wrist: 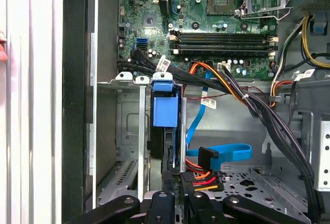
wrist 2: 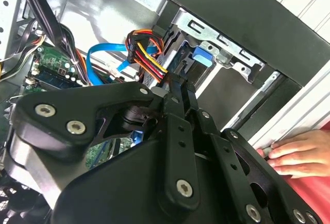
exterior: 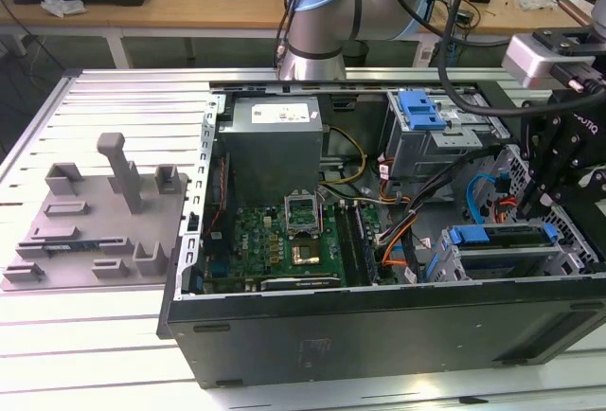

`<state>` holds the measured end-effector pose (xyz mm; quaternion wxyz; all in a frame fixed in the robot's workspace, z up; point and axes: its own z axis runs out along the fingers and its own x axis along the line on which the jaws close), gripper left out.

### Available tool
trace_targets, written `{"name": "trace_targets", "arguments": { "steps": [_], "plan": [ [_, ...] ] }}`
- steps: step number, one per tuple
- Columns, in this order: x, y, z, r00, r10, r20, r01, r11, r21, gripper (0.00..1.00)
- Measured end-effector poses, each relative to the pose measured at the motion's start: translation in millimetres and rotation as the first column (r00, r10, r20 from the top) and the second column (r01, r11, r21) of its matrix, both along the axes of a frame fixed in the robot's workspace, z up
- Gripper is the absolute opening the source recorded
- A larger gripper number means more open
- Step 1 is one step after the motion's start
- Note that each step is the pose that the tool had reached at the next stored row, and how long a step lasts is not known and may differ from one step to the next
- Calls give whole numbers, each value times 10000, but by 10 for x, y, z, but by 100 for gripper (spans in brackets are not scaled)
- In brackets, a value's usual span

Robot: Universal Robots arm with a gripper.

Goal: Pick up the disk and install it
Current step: 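Insert the first disk wire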

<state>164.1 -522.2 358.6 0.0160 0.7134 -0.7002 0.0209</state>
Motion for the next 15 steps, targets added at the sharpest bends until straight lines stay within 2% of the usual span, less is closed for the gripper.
{"name": "trace_targets", "arguments": {
  "steps": [15],
  "plan": [
    [5, -21, -34, 10000, 1, 0, -1, 10000, 31, 17]
  ]
}}
